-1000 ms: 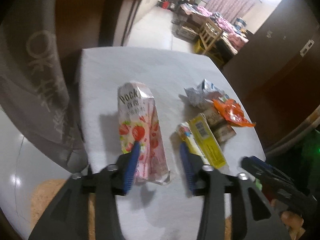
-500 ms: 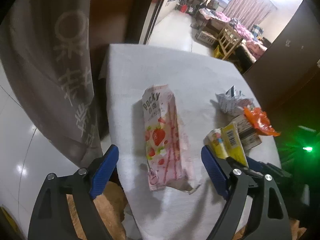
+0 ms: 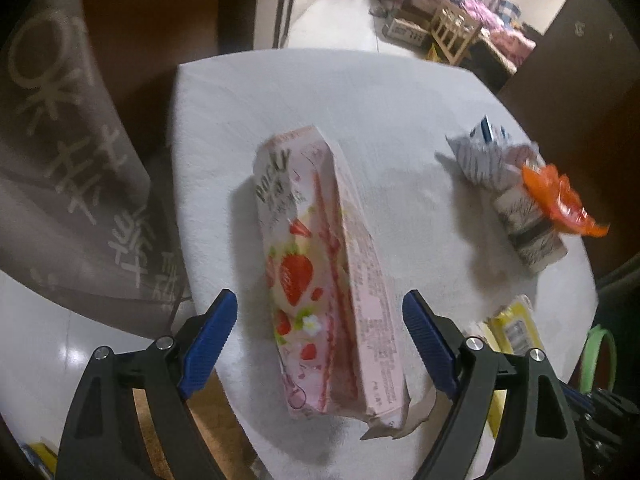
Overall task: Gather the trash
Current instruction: 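Grasp the pink Pocky box with the left tool while the right tool grasps the yellow packet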
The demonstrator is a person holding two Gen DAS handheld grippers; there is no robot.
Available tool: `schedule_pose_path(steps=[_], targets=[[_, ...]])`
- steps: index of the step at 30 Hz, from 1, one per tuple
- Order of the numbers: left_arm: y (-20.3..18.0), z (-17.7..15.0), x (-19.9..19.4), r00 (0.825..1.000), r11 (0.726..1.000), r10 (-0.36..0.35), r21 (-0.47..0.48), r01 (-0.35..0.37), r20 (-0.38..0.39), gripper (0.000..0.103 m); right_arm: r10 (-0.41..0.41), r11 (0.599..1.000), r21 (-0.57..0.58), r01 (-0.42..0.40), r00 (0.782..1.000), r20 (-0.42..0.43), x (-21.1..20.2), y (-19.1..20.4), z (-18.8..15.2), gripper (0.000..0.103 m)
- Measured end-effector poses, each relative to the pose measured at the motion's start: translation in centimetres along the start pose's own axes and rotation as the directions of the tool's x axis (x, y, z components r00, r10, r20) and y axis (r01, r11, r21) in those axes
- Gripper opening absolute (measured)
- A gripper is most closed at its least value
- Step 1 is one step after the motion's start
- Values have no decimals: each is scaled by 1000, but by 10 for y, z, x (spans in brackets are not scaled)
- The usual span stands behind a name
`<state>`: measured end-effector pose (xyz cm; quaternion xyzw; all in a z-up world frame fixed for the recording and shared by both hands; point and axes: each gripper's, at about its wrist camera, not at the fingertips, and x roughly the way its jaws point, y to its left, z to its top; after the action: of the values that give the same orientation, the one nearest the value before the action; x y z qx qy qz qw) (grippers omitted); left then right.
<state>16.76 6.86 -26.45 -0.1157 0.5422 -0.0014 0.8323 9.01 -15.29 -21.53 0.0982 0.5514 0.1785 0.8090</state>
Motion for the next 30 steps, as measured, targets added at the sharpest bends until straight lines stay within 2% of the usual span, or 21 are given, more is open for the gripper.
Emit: schedule_pose_path(steps=[4,6,8,9,12,14,16,18,22,24,25,26,27,28,30], targets=[[-6,-4,2,1000,1000,4,24,-4,3,85,-5,1000,20,5,1000,-8,0,-8,-3,8],[-8,-5,1,1000,999,2,42,-3,16,85,-15,999,28,15,1000,3,-1,-9,-1,18],[-8,-5,-1,999,999,11,49,-12,37,87,-29,999,29,29,999,15,-1,-9,2,52],[-8,-4,-1,999,999,23,48,-26,45,88,-41,999,25,41,999,20,-2,-8,2,57],[-8,-3,-4,996,996,57,59,-61,72,91,-62,998,1,62,998,11,3,-5,4,60],[-8,-1,-7,991,992,93,72,-100,93,91,-74,997,-16,74,997,7,6,-2,4,66],[-6,1,-9,991,993,86,72,-94,107,91,-97,994,-52,97,995,-9,15,5,4,74],[-4,5,-7,993,995,72,67,-79,96,91,-121,990,-76,118,992,-29,24,9,3,75],[-1,14,2,993,993,92,67,-97,75,90,-109,990,-90,105,993,-39,34,15,1,75],[-2,16,5,994,994,84,68,-89,63,82,-127,986,-113,122,991,-37,40,18,1,74],[-3,17,7,995,993,84,73,-88,58,76,-137,984,-119,131,990,-41,43,18,1,69],[-4,17,8,994,991,97,84,-102,55,68,-138,984,-118,131,989,-50,46,17,1,58],[-5,17,10,993,990,103,92,-108,53,59,-139,985,-114,131,989,-57,49,17,1,52],[-5,16,11,994,990,98,95,-102,46,50,-136,986,-109,128,989,-62,50,16,1,49],[-5,14,9,994,991,95,95,-99,53,48,-117,989,-100,111,992,-53,48,14,1,46]])
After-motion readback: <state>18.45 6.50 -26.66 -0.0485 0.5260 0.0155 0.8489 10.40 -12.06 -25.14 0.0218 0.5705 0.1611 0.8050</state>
